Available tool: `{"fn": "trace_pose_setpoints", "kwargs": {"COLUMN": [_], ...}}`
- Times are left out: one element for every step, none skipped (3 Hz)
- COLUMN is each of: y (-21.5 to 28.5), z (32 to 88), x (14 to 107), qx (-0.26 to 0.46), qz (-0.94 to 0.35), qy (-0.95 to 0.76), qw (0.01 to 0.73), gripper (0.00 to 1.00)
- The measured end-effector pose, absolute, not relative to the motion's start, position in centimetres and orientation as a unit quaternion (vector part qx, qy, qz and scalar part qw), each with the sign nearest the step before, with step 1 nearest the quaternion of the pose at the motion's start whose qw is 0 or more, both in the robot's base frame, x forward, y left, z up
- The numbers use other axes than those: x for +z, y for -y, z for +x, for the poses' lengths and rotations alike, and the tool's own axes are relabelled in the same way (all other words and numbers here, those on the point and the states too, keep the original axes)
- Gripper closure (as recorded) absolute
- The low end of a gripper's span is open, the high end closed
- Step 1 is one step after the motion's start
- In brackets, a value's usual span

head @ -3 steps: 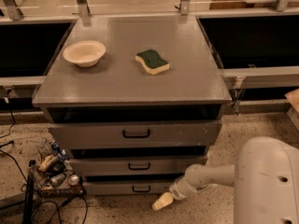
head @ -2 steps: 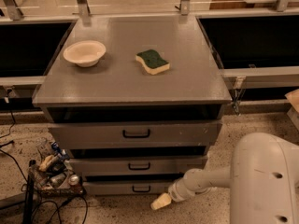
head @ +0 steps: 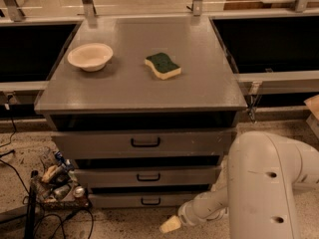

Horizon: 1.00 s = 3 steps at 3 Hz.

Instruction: Open bottom drawer

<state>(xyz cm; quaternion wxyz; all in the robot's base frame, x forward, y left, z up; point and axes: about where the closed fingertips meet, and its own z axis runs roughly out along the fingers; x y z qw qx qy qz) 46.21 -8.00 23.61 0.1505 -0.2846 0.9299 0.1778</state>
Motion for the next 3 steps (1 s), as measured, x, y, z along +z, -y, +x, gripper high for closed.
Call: {"fn": "trace_pose_setpoints", "kwargs": {"y": [8.1,8.0,8.4], "z": [47.4,49.4,50.2], "x": [23.3,24.7,25.9], "qx": [0.183,0.195,0.201], "qz": [-0.265,-0.249,-0.239], "qy": [-0.933,-0.929,-0.926], "qw": [0.162,0.193,0.214], "gripper": [0.0,0.0,0.0]}}
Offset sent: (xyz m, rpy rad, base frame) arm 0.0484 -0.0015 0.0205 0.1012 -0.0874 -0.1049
